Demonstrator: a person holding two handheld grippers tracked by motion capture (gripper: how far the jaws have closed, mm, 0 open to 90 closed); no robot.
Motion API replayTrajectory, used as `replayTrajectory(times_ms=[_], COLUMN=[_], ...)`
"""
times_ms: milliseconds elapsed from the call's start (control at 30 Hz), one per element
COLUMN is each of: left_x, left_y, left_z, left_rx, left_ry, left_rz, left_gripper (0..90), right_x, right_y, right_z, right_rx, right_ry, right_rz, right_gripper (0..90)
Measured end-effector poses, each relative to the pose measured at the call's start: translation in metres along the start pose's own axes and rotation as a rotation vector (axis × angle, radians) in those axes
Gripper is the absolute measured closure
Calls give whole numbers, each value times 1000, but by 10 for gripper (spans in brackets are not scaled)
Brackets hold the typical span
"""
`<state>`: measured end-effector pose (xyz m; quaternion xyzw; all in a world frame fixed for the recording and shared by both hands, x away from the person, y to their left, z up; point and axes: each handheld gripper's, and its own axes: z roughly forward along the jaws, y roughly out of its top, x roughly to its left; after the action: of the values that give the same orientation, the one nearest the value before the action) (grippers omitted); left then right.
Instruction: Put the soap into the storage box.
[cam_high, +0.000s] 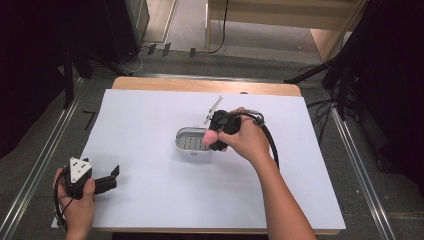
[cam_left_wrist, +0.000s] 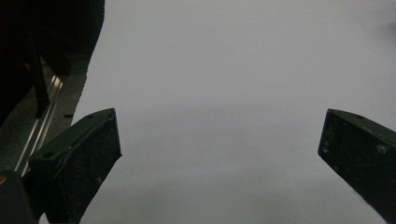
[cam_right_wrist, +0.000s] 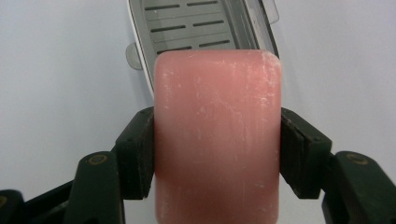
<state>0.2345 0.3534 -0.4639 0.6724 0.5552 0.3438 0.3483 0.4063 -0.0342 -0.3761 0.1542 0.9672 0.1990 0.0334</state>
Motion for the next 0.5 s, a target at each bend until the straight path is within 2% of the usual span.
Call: replayTrajectory(times_ms=[67, 167, 200, 500], left_x=[0, 0, 0, 0], left_y=[0, 0, 0, 0], left_z=[0, 0, 0, 0], left_rx=[0, 0, 0, 0], left_ry=[-1, -1, -1, -1], left_rz=[0, -1, -1, -4], left_gripper=[0, 0, 0, 0], right_x=[0, 1, 1, 4], right_y=[3, 7, 9, 19], right_z=[1, 1, 2, 6], right_rx=[-1, 2, 1, 1], right_ry=[2, 4, 3, 13], right_rz=[-18, -13, -29, -55], right_gripper=[385, 385, 385, 385])
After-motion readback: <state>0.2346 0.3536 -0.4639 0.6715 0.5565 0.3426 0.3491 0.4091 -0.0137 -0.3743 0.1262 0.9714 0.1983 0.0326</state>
